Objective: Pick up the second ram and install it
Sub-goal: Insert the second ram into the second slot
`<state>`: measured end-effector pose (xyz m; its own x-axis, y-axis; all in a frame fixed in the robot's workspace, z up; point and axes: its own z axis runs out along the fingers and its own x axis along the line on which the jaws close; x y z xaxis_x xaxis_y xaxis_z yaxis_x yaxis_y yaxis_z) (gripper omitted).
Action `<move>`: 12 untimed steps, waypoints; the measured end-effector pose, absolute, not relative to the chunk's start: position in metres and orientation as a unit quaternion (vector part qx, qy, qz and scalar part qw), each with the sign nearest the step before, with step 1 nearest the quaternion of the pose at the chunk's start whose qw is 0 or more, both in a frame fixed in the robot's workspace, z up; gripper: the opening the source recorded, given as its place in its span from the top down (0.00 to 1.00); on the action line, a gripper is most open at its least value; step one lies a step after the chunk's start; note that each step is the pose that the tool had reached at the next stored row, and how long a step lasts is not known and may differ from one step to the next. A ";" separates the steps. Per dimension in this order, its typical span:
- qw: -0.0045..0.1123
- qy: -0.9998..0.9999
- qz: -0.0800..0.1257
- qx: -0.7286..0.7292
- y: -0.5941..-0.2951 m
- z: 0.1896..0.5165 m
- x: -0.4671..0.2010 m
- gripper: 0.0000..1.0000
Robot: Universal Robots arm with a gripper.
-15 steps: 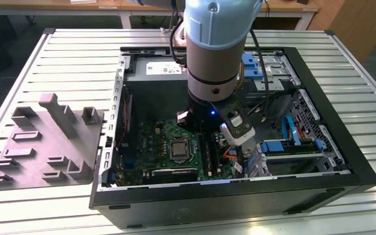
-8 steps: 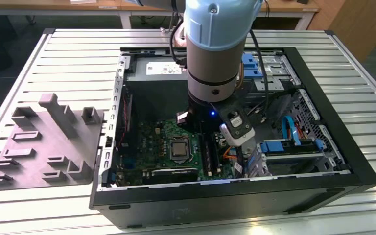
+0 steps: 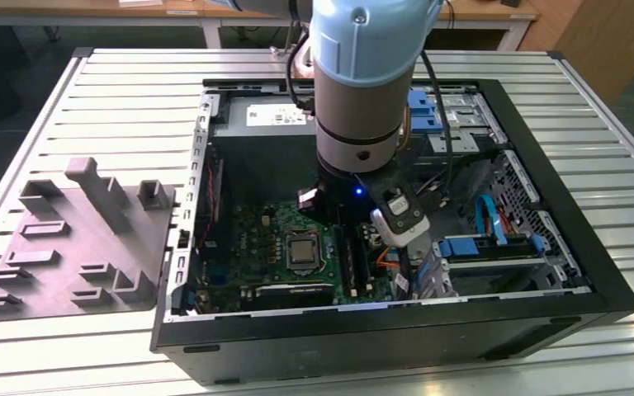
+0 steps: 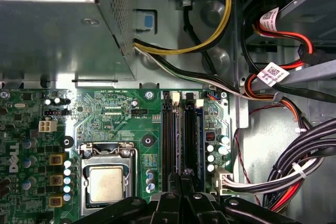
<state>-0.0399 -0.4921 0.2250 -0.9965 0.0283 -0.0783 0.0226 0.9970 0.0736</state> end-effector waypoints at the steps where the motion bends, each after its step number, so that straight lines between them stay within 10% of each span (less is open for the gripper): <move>1: 0.040 0.998 0.036 0.013 -0.492 0.225 -0.040 0.88; 12: 0.040 0.998 0.036 0.011 -0.492 0.224 -0.040 0.88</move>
<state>-0.0401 -0.4921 0.2240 -0.9966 0.0255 -0.0787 0.0197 0.9971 0.0736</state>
